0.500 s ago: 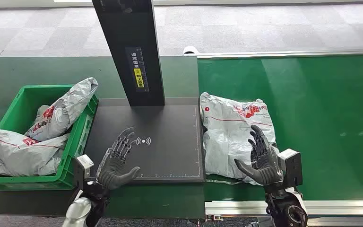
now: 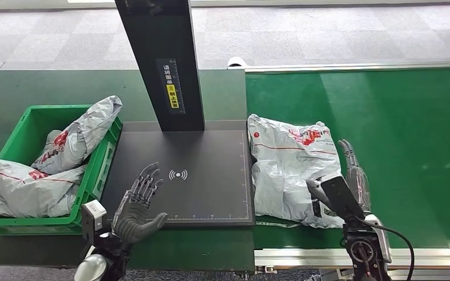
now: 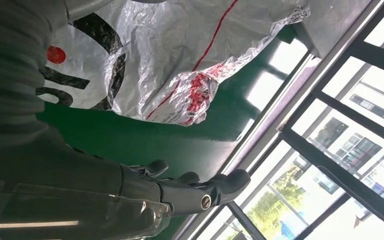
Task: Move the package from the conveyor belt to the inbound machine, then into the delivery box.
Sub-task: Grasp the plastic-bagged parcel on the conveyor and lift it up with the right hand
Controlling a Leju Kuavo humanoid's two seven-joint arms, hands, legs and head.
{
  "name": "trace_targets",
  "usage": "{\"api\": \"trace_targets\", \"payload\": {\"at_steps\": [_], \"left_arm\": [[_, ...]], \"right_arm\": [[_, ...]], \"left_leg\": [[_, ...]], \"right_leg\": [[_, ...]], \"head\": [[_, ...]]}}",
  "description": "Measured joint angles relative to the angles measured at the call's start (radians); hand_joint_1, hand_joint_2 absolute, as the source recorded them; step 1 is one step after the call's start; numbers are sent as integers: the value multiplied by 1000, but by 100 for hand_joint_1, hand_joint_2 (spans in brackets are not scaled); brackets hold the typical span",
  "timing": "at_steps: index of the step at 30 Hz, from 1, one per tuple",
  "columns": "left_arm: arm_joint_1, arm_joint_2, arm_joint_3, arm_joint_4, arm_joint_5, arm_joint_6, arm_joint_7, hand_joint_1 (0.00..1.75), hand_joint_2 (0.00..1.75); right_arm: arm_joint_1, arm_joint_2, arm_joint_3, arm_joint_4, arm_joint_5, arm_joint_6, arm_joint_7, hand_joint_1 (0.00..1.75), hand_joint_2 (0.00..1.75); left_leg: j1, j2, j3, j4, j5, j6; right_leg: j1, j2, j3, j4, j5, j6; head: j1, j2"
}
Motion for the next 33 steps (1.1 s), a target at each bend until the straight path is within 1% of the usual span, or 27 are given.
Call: {"api": "trace_targets", "payload": {"at_steps": [2,5,7,13,16,20,23,24,27,30,33], "left_arm": [[3,0,0,-5,1,0,3,0,175],[8,1,0,-22,2,0,18,0,175],[15,2,1,-45,2,0,34,0,175],[32,4,10,-103,3,-1,66,0,175],[38,4,17,-117,2,1,71,0,175],[41,-2,27,-124,3,0,74,0,175],[35,-10,29,-120,-1,-2,78,0,175],[31,-14,29,-116,-1,-2,79,0,175],[18,-23,29,-106,-2,-2,82,0,175],[12,-27,29,-99,-3,-1,83,0,175],[21,-27,30,-102,-3,2,84,0,175]], "right_arm": [[-6,-5,0,7,41,-10,42,0,175],[-36,-29,-2,62,168,-26,169,0,175],[-63,-53,-8,124,243,-18,231,0,175],[-133,-100,-23,332,325,101,315,0,175],[-174,-110,-23,435,351,150,349,0,175],[-214,-118,-23,544,375,186,386,0,175],[-233,-120,-23,595,387,214,394,20,175],[-238,-120,-22,605,389,226,391,62,175],[-251,-120,-21,626,389,257,379,173,175],[-258,-121,-19,636,393,256,373,175,175],[-260,-122,-19,635,396,228,348,175,175]], "left_leg": [[0,0,0,0,0,0],[0,0,0,0,0,0],[0,0,0,0,0,0],[0,-1,0,0,0,0],[0,-1,1,0,0,0],[0,-2,1,0,0,0],[0,-2,2,0,0,0],[0,-2,3,0,0,0],[0,-2,7,0,0,0],[0,-1,9,0,-1,1],[0,-1,10,0,-1,1]], "right_leg": [[0,0,0,0,0,0],[0,0,0,0,0,0],[0,0,1,0,0,0],[0,0,1,0,0,0],[0,0,1,0,0,0],[0,-1,1,0,0,0],[0,-1,2,0,0,0],[0,-1,3,0,0,0],[0,-1,6,-1,0,0],[0,-1,9,-1,0,0],[0,-1,10,-1,0,0]], "head": [[0,0],[0,0],[0,0],[0,0],[0,0],[0,0],[0,0],[0,0],[0,0],[0,0],[0,0]]}}
